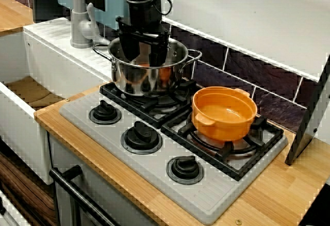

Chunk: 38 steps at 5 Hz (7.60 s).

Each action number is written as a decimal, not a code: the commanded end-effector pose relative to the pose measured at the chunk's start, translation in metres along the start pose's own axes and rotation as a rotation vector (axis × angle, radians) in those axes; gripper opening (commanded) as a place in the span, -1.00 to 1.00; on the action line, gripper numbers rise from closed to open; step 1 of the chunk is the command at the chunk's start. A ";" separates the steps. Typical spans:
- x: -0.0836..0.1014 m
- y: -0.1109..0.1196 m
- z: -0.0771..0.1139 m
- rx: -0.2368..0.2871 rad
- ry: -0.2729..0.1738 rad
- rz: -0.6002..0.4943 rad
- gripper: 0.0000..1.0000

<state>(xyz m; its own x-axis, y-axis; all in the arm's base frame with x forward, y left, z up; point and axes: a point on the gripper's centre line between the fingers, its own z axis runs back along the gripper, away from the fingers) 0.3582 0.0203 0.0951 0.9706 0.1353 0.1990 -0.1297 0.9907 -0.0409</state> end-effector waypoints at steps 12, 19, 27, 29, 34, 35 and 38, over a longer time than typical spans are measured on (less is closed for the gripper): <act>0.024 0.000 0.040 -0.080 -0.003 -0.013 -1.00; 0.007 0.107 0.098 0.059 -0.160 0.290 -1.00; -0.006 0.049 0.100 -0.098 0.001 0.061 1.00; -0.006 0.018 0.089 -0.109 -0.019 0.021 1.00; -0.051 -0.078 0.057 -0.046 -0.011 -0.104 1.00; -0.055 -0.090 0.056 -0.050 -0.011 -0.098 1.00; -0.054 -0.098 0.027 -0.051 -0.006 0.065 1.00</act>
<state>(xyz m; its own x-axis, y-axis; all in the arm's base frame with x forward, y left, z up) 0.3135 -0.0825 0.0994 0.9676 0.1998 0.1542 -0.1886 0.9784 -0.0844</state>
